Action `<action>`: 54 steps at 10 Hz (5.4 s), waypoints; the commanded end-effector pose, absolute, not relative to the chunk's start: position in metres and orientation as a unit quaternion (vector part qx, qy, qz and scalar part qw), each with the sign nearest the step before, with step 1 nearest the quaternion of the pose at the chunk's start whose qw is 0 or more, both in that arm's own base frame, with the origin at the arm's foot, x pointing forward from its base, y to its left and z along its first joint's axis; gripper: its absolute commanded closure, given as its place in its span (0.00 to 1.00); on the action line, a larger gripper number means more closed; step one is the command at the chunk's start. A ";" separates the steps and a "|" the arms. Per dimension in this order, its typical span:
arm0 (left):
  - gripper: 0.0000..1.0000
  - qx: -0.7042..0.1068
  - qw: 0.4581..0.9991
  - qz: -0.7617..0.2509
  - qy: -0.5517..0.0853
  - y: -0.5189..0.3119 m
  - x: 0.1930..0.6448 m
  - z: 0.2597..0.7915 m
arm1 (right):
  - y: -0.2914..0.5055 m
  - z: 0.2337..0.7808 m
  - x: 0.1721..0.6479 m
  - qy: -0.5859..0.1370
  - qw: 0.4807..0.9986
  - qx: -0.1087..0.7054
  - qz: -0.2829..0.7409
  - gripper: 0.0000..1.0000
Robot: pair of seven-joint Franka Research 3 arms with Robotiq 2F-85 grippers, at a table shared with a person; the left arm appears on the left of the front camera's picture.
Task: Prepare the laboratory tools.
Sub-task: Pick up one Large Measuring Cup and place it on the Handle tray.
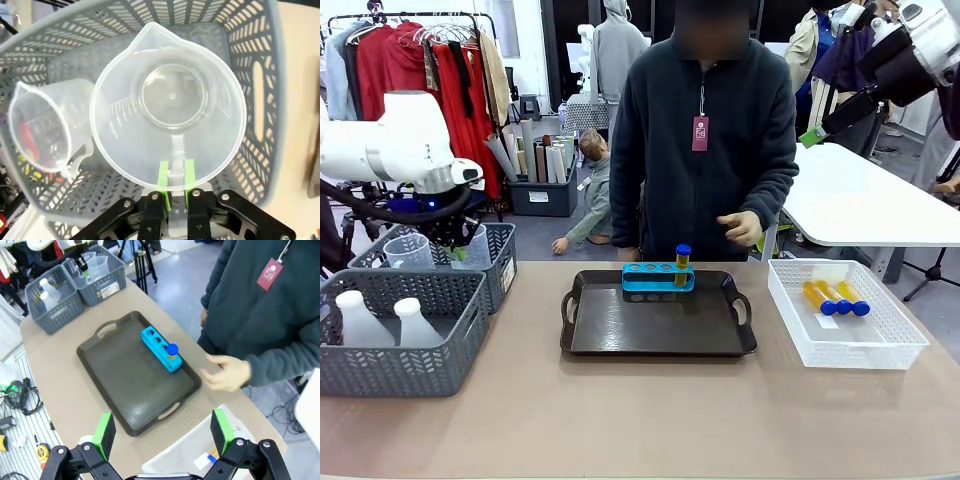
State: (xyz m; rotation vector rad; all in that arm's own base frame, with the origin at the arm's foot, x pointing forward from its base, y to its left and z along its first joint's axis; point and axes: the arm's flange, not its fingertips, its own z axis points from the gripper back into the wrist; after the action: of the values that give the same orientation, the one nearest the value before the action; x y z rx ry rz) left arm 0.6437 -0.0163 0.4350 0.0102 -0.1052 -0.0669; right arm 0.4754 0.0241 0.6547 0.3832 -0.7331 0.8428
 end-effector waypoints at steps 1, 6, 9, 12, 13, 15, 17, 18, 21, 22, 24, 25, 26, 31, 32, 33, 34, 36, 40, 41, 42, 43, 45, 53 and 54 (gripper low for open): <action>1.00 -0.003 0.997 -0.059 -0.053 -0.014 0.623 0.466 | 0.023 0.656 0.475 -0.349 0.828 0.188 0.398 0.00; 1.00 -0.005 0.984 -0.142 -0.105 -0.033 0.556 0.592 | 0.023 0.656 0.475 -0.349 0.828 0.188 0.398 0.00; 1.00 -0.004 0.975 -0.191 -0.118 -0.055 0.517 0.647 | 0.023 0.656 0.475 -0.349 0.828 0.188 0.398 0.00; 1.00 0.007 0.966 -0.213 -0.146 -0.066 0.497 0.682 | 0.023 0.656 0.475 -0.349 0.828 0.188 0.398 0.00; 1.00 0.009 0.965 -0.215 -0.150 -0.070 0.494 0.687 | 0.023 0.656 0.475 -0.349 0.828 0.188 0.398 0.00; 1.00 0.011 0.967 -0.207 -0.144 -0.070 0.498 0.685 | 0.023 0.656 0.475 -0.349 0.828 0.188 0.398 0.00; 1.00 0.011 0.967 -0.207 -0.144 -0.070 0.498 0.685 | 0.023 0.656 0.475 -0.349 0.828 0.188 0.398 0.00; 1.00 0.011 0.967 -0.207 -0.144 -0.070 0.498 0.685 | 0.023 0.656 0.475 -0.349 0.828 0.188 0.398 0.00; 1.00 0.011 0.967 -0.207 -0.144 -0.070 0.498 0.685 | 0.023 0.656 0.475 -0.349 0.828 0.188 0.398 0.00; 1.00 0.010 0.967 -0.211 -0.143 -0.072 0.499 0.685 | 0.023 0.656 0.475 -0.349 0.828 0.188 0.398 0.00; 1.00 0.036 0.957 -0.258 -0.128 -0.121 0.489 0.678 | 0.023 0.656 0.475 -0.349 0.828 0.188 0.398 0.00; 1.00 0.045 0.949 -0.288 -0.117 -0.149 0.483 0.671 | 0.023 0.656 0.475 -0.349 0.828 0.188 0.398 0.00; 1.00 0.048 0.939 -0.320 -0.112 -0.176 0.476 0.664 | 0.023 0.656 0.475 -0.349 0.828 0.188 0.398 0.00; 1.00 0.035 0.902 -0.419 -0.095 -0.276 0.459 0.617 | 0.023 0.656 0.475 -0.349 0.828 0.188 0.398 0.00; 1.00 0.033 0.892 -0.442 -0.092 -0.294 0.471 0.605 | 0.023 0.656 0.475 -0.349 0.828 0.188 0.398 0.00; 1.00 0.035 0.882 -0.461 -0.085 -0.308 0.474 0.598 | 0.023 0.656 0.475 -0.349 0.828 0.188 0.398 0.00; 1.00 0.038 0.874 -0.477 -0.080 -0.323 0.468 0.589 | 0.023 0.656 0.475 -0.349 0.828 0.188 0.398 0.00; 1.00 0.037 0.872 -0.480 -0.086 -0.347 0.481 0.573 | 0.023 0.656 0.475 -0.349 0.828 0.188 0.398 0.00; 1.00 0.026 0.875 -0.478 -0.075 -0.346 0.471 0.567 | 0.023 0.656 0.475 -0.349 0.828 0.188 0.398 0.00; 1.00 0.026 0.875 -0.478 -0.075 -0.346 0.471 0.567 | 0.023 0.656 0.475 -0.349 0.828 0.188 0.398 0.00; 1.00 0.026 0.875 -0.478 -0.075 -0.346 0.471 0.567 | 0.023 0.656 0.475 -0.349 0.828 0.188 0.398 0.00; 1.00 0.027 0.874 -0.480 -0.075 -0.350 0.476 0.565 | 0.023 0.656 0.475 -0.349 0.828 0.188 0.398 0.00; 1.00 0.032 0.868 -0.490 -0.071 -0.365 0.491 0.559 | 0.023 0.656 0.475 -0.349 0.828 0.188 0.398 0.00; 1.00 0.017 0.856 -0.514 -0.046 -0.398 0.511 0.531 | 0.023 0.656 0.475 -0.349 0.828 0.188 0.398 0.00; 1.00 0.015 0.860 -0.508 -0.049 -0.391 0.511 0.533 | 0.023 0.656 0.475 -0.349 0.828 0.188 0.398 0.00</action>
State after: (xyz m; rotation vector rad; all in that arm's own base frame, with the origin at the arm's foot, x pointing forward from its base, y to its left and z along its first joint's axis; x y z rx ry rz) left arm 0.5141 -0.4034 0.5275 0.0191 -0.0982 -1.0692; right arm 0.4753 0.0239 0.6545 0.3817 -0.7324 0.8420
